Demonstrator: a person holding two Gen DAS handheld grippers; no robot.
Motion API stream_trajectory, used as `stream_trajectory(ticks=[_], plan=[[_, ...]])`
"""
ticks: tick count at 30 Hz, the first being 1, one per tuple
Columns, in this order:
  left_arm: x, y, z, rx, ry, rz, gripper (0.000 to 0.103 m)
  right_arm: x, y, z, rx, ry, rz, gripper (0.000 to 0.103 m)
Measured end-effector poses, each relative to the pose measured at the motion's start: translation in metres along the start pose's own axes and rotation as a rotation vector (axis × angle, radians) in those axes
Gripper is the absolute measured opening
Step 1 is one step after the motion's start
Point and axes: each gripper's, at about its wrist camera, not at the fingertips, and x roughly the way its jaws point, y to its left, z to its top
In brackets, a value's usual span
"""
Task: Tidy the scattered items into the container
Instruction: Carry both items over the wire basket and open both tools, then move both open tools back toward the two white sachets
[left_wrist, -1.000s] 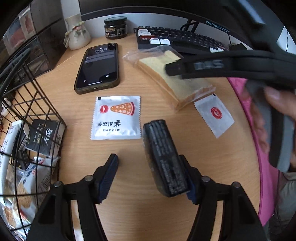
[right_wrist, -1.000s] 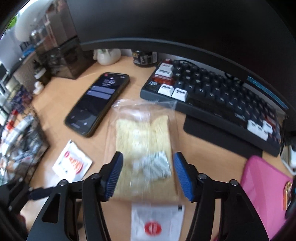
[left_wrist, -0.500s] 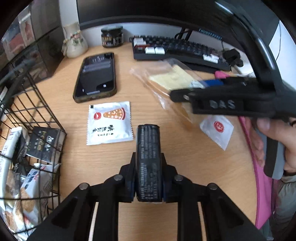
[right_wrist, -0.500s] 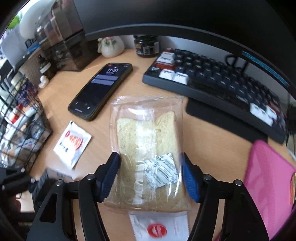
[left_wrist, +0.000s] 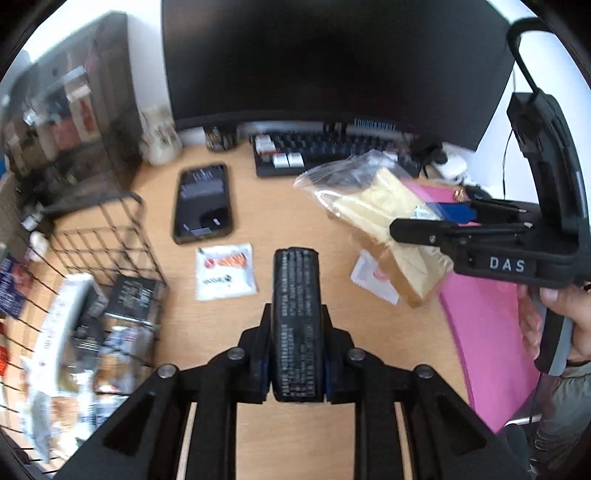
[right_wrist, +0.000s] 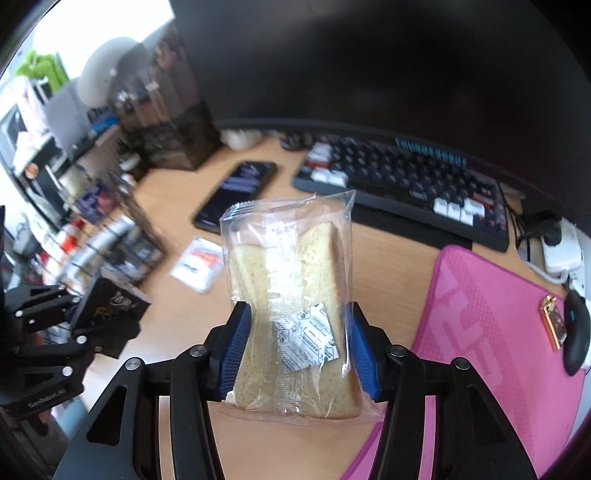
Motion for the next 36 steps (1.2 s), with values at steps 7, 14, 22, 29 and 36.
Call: stream_trajectory(ticks=[7, 14, 22, 29, 36], plan=[[-0.079, 0.069, 0.006, -0.087, -0.116, 0.124, 0.021, -0.038, 0.105, 0.040, -0.147, -0.099, 0.139, 0.052], [-0.097, 0.172, -0.033, -0.259, -0.069, 0.250, 0.021, -0.001, 0.224, 0.054, -0.271, -0.046, 0.288, 0.052], [-0.095, 0.203, -0.055, -0.327, -0.042, 0.278, 0.080, 0.041, 0.267, 0.044, -0.296, 0.029, 0.296, 0.056], [-0.113, 0.147, -0.028, -0.260, -0.145, 0.138, 0.081, -0.009, 0.202, 0.044, -0.227, -0.097, 0.189, 0.056], [-0.061, 0.016, -0.001, -0.001, -0.102, -0.028, 0.081, -0.043, 0.091, 0.008, -0.131, -0.120, -0.012, 0.016]])
